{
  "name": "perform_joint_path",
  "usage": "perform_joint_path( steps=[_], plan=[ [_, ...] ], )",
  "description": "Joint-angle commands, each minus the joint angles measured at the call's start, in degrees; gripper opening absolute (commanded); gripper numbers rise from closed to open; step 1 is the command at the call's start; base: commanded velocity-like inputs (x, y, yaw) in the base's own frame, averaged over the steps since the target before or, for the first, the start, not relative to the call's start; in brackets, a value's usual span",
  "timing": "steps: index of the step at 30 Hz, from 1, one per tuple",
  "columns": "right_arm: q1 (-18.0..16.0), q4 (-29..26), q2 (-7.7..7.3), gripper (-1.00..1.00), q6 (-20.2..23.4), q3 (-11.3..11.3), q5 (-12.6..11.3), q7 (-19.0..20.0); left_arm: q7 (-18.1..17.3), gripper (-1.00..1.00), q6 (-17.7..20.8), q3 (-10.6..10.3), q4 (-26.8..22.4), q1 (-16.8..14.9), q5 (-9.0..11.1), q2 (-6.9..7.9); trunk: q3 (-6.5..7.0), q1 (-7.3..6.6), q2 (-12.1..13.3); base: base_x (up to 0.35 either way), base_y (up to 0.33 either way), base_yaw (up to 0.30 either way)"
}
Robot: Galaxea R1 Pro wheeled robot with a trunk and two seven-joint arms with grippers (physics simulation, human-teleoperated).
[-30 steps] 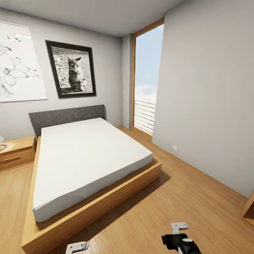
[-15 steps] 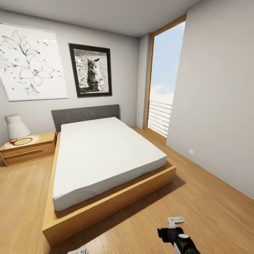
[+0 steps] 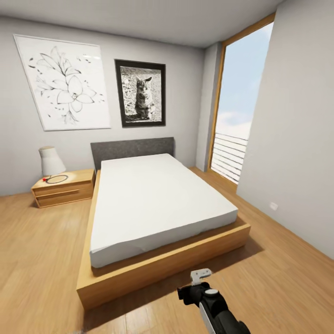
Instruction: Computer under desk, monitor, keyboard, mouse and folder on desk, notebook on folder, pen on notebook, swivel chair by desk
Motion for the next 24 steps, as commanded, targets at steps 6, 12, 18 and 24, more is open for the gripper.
perform_joint_path(
  steps=[6,12,18,24],
  plan=[
    [0.0,-4.2,0.27,1.0,4.3,1.0,0.0,0.0,-0.3,1.0,0.5,3.4,-6.7,2.2,0.4,-1.45,-0.05,0.0,0.0,0.0,0.0,0.25],
    [-0.3,-9.5,0.75,1.0,10.5,1.5,-0.2,0.2,0.3,1.0,0.5,5.7,-14.0,5.1,12.1,-1.59,-0.05,0.0,0.0,0.0,0.0,0.241],
    [-2.1,-10.9,0.75,1.0,12.0,3.6,-5.5,0.2,0.2,1.0,0.5,9.5,-12.1,5.2,17.7,-2.22,-0.77,0.88,-1.6,0.0,0.0,0.265],
    [-2.6,-11.5,0.75,1.0,12.2,6.3,-8.8,0.2,0.4,1.0,0.5,10.2,-11.8,5.2,19.5,-2.21,-1.85,2.2,-4.0,0.0,0.0,0.273]
  ],
)
